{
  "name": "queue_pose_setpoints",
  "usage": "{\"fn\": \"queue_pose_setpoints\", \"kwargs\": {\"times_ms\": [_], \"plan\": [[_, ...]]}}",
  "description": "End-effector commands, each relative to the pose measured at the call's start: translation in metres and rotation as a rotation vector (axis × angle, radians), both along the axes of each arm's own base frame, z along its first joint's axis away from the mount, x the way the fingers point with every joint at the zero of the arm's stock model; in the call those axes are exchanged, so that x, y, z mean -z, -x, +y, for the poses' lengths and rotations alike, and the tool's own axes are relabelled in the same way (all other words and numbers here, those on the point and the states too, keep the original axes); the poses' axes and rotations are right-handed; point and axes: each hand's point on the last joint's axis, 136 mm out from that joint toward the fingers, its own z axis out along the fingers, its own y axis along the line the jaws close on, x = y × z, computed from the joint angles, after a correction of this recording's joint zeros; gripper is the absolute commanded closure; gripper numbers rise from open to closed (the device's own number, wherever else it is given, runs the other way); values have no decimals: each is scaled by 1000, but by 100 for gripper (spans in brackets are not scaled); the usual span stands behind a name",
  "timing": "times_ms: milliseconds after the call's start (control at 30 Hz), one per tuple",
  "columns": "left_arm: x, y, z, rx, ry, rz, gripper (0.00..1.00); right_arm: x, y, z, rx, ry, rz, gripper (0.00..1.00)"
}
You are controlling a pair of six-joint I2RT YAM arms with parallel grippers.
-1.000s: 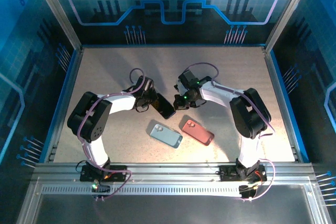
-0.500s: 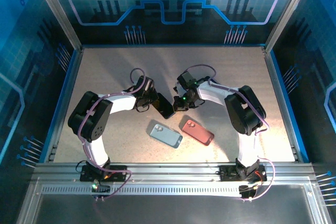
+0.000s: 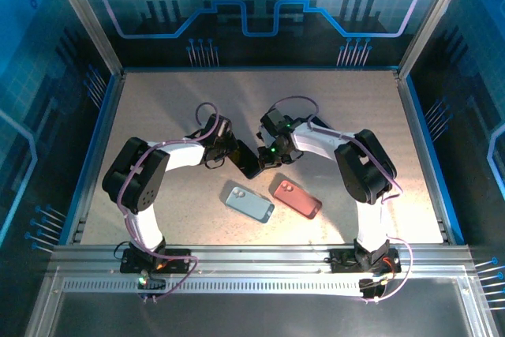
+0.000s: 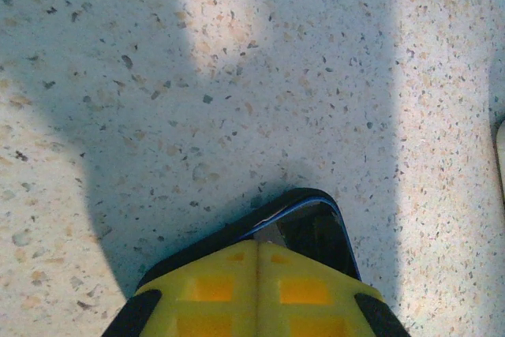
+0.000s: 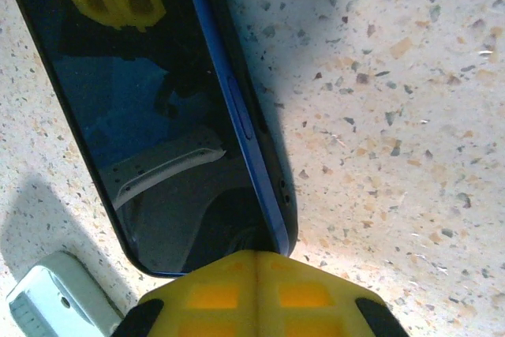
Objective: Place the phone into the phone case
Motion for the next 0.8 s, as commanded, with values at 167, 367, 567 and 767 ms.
{"fn": "queue_pose_setpoints", "kwargs": {"times_ms": [167, 367, 567, 767], "plan": [[49, 40, 3, 25, -48, 171, 100, 103, 76, -19, -84, 206, 223, 100], [51, 42, 4, 20, -49, 174, 100, 112, 86, -23, -82, 224, 246, 100], [54, 44, 5, 17, -49, 180, 100, 118, 93, -27, -79, 235, 267, 100], [55, 46, 6, 11, -45, 184, 100, 116, 93, -24, -80, 220, 268, 100]]}}
